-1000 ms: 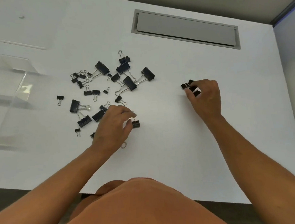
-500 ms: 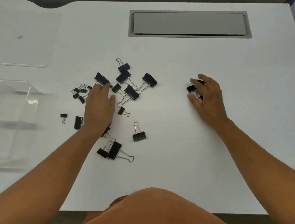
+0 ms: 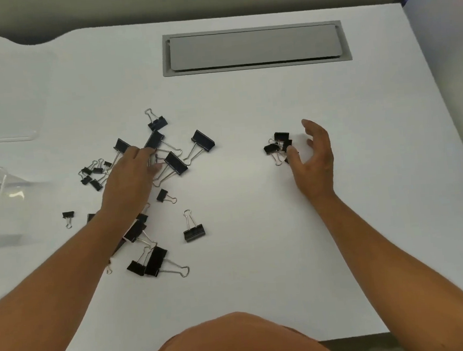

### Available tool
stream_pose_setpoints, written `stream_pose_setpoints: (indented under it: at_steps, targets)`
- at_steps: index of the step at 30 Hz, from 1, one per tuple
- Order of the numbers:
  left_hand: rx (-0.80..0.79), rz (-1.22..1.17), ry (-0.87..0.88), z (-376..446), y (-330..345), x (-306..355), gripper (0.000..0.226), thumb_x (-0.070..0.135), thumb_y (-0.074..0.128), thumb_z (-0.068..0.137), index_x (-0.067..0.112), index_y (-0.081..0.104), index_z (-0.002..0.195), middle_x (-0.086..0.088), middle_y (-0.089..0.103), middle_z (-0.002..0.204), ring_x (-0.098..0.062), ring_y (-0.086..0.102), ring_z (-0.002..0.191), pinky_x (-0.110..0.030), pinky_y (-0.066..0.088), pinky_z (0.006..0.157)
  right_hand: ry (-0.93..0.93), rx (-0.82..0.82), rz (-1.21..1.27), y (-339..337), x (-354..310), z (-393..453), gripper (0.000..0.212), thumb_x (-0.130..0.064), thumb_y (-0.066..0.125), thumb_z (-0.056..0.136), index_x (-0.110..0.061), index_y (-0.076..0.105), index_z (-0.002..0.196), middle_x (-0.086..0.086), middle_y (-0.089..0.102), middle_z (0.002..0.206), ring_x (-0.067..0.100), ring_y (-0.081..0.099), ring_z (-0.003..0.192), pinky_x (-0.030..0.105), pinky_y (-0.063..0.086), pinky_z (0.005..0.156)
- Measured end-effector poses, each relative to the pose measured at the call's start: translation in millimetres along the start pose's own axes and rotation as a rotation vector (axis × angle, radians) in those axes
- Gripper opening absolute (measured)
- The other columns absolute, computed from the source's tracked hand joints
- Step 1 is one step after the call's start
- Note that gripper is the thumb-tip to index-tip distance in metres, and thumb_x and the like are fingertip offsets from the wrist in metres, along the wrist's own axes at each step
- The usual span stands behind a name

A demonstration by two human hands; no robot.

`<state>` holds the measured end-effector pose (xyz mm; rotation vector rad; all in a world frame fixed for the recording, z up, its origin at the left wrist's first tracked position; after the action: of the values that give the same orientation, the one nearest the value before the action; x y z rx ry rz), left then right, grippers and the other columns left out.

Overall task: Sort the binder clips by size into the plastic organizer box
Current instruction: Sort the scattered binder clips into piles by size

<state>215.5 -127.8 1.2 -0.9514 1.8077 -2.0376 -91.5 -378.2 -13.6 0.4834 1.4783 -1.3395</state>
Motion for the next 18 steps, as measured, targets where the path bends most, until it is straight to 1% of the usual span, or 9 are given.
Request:
stream_pose_setpoints:
  at_steps: [2, 3, 6, 8, 11, 12, 14, 16, 18]
  targets:
    - [-0.039, -0.008, -0.039, -1.3, 0.4, -2.8, 0.034, 0.022, 0.063, 0.103, 0.004, 0.062, 0.131, -0.02, 0.065, 0.114, -0.039, 0.064, 0.097, -0.051, 0.054, 0.084, 0.072, 0.057, 0.059, -9.1, 5.0, -8.3, 0.056, -0.009, 0.065, 0.091, -0.012, 0.052, 0.145, 0.0, 0.055, 0.144, 0.014, 0.053, 0.136, 0.04, 0.046, 0.115]
    - [-0.04, -0.019, -0.065, -2.0, -1.2, -6.4, 0.033, 0.021, 0.064, 0.101, 0.006, 0.063, 0.13, -0.017, 0.067, 0.112, -0.036, 0.065, 0.096, -0.05, 0.054, 0.086, 0.084, 0.062, 0.071, -10.6, 6.3, -14.1, 0.055, -0.009, 0.064, 0.091, -0.011, 0.052, 0.144, 0.001, 0.056, 0.143, 0.014, 0.054, 0.134, 0.039, 0.046, 0.114]
    - [0.021, -0.074, -0.124, -5.9, -9.2, -13.1, 0.033, 0.015, 0.068, 0.095, 0.013, 0.068, 0.128, -0.009, 0.069, 0.105, -0.029, 0.067, 0.09, -0.043, 0.053, 0.086, 0.085, 0.051, 0.071, -15.7, 10.2, -26.9, 0.053, -0.01, 0.063, 0.091, -0.011, 0.053, 0.142, 0.001, 0.057, 0.14, 0.014, 0.055, 0.132, 0.037, 0.046, 0.115]
    - [0.043, -0.107, -0.17, -7.0, -12.8, -17.0, 0.033, 0.013, 0.069, 0.092, 0.017, 0.068, 0.125, -0.005, 0.068, 0.105, -0.025, 0.065, 0.086, -0.038, 0.051, 0.084, 0.079, 0.026, 0.045, -16.2, 12.8, -28.4, 0.053, -0.012, 0.064, 0.09, -0.012, 0.053, 0.142, 0.0, 0.056, 0.139, 0.015, 0.055, 0.131, 0.038, 0.045, 0.115]
    - [0.069, -0.119, -0.188, -7.6, -14.5, -20.2, 0.036, 0.008, 0.071, 0.086, 0.016, 0.066, 0.122, -0.009, 0.061, 0.111, -0.029, 0.064, 0.086, -0.038, 0.049, 0.082, 0.07, -0.006, -0.04, -10.7, 11.7, -27.0, 0.056, -0.017, 0.065, 0.088, -0.013, 0.053, 0.143, 0.002, 0.056, 0.141, 0.021, 0.054, 0.133, 0.042, 0.045, 0.114]
    - [0.071, -0.12, -0.208, -7.3, -14.0, -21.8, 0.035, 0.008, 0.072, 0.085, 0.014, 0.068, 0.119, -0.012, 0.06, 0.111, -0.03, 0.063, 0.089, -0.037, 0.048, 0.083, 0.072, -0.007, -0.053, -10.0, 11.1, -26.9, 0.057, -0.019, 0.065, 0.088, -0.013, 0.053, 0.143, 0.002, 0.056, 0.141, 0.022, 0.054, 0.133, 0.042, 0.045, 0.114]
    - [0.076, -0.151, -0.282, -7.8, -14.7, -25.5, 0.028, 0.008, 0.072, 0.083, 0.012, 0.074, 0.112, -0.016, 0.062, 0.11, -0.027, 0.062, 0.091, -0.033, 0.045, 0.085, 0.07, 0.001, -0.062, -10.4, 10.2, -27.5, 0.058, -0.021, 0.065, 0.087, -0.013, 0.054, 0.143, 0.002, 0.056, 0.141, 0.022, 0.054, 0.133, 0.041, 0.046, 0.113]
    - [0.146, -0.237, -0.346, -12.4, -23.2, -23.7, 0.022, 0.009, 0.072, 0.084, 0.012, 0.076, 0.106, -0.015, 0.066, 0.109, -0.025, 0.064, 0.085, -0.029, 0.046, 0.084, 0.055, 0.005, -0.083, -10.9, 9.3, -27.7, 0.057, -0.019, 0.067, 0.086, -0.014, 0.055, 0.142, 0.001, 0.057, 0.139, 0.021, 0.054, 0.132, 0.038, 0.047, 0.112]
    - [0.255, -0.351, -0.34, -19.0, -37.0, -4.4, 0.019, 0.014, 0.07, 0.088, 0.017, 0.075, 0.106, -0.009, 0.07, 0.106, -0.02, 0.066, 0.081, -0.027, 0.052, 0.083, 0.035, 0.001, -0.131, -9.5, 7.9, -28.1, 0.057, -0.019, 0.07, 0.086, -0.016, 0.055, 0.141, -0.001, 0.057, 0.139, 0.019, 0.052, 0.133, 0.034, 0.046, 0.11]
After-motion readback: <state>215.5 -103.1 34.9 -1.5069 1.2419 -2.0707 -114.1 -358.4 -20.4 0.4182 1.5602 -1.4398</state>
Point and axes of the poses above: each hand's wrist, its own z-axis towards the middle knuckle, its own y-axis out of the palm, x = y × z, the point moved 9 cm from there along z, towards the middle knuckle
